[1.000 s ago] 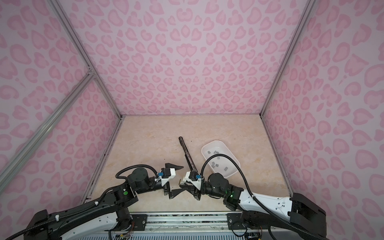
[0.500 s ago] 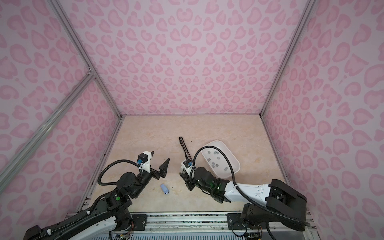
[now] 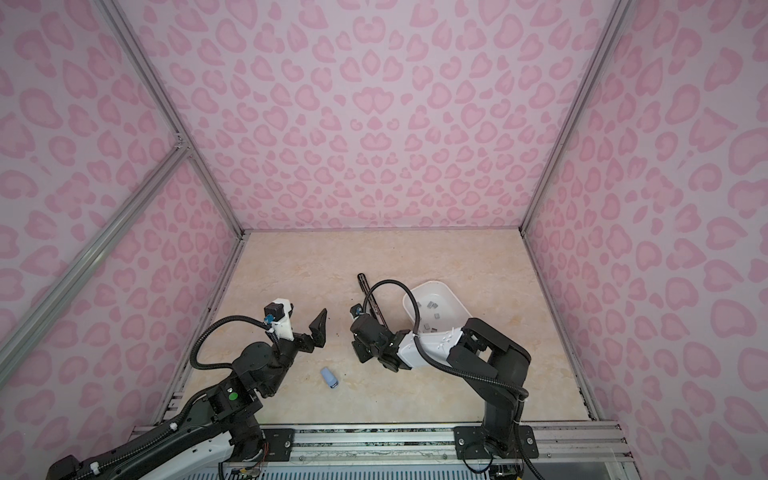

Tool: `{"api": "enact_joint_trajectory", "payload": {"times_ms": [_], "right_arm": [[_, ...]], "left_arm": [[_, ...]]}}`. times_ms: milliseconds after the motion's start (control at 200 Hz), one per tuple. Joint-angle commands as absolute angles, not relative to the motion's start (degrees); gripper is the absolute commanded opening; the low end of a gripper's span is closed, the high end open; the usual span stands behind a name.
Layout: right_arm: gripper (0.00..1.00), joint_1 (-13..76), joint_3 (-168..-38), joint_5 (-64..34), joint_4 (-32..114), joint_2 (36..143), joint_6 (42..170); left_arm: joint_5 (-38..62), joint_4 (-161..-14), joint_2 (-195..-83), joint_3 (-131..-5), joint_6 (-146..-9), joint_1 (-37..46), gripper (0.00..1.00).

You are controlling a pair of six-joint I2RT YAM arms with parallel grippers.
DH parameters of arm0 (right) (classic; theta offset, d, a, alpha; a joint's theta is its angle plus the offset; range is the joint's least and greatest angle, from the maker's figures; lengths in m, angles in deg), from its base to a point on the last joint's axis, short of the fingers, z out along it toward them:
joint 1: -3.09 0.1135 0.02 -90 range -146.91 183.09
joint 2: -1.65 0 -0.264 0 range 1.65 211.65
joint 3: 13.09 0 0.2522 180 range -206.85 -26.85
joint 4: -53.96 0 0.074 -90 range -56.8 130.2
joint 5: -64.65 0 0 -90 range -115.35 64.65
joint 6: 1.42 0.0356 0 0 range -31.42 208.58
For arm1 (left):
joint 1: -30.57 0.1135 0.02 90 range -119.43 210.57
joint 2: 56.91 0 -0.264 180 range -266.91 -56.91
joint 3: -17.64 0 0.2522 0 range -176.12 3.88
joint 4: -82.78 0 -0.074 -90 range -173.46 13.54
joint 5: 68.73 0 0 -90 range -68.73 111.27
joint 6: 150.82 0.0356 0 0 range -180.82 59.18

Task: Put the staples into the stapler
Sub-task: 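Lower the opened cream stapler onto the table with the right gripper and release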

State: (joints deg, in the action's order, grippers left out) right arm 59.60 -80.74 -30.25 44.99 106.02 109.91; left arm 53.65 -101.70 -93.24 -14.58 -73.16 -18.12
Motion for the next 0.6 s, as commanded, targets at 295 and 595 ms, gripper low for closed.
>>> {"api": "enact_joint_trajectory", "payload": {"times_ms": [295, 595], "right_arm": [[0.36, 58.7, -83.5, -33.4, 42.7, 110.3, 110.0], [0.60, 60.8, -78.1, -38.0, 45.7, 101.3, 107.7]], "left_arm": [[54.4, -101.4, -92.2, -15.2, -73.7, -18.0, 0.98], [58.0, -100.9, -91.7, -14.9, -75.2, -18.0, 0.97]]}}
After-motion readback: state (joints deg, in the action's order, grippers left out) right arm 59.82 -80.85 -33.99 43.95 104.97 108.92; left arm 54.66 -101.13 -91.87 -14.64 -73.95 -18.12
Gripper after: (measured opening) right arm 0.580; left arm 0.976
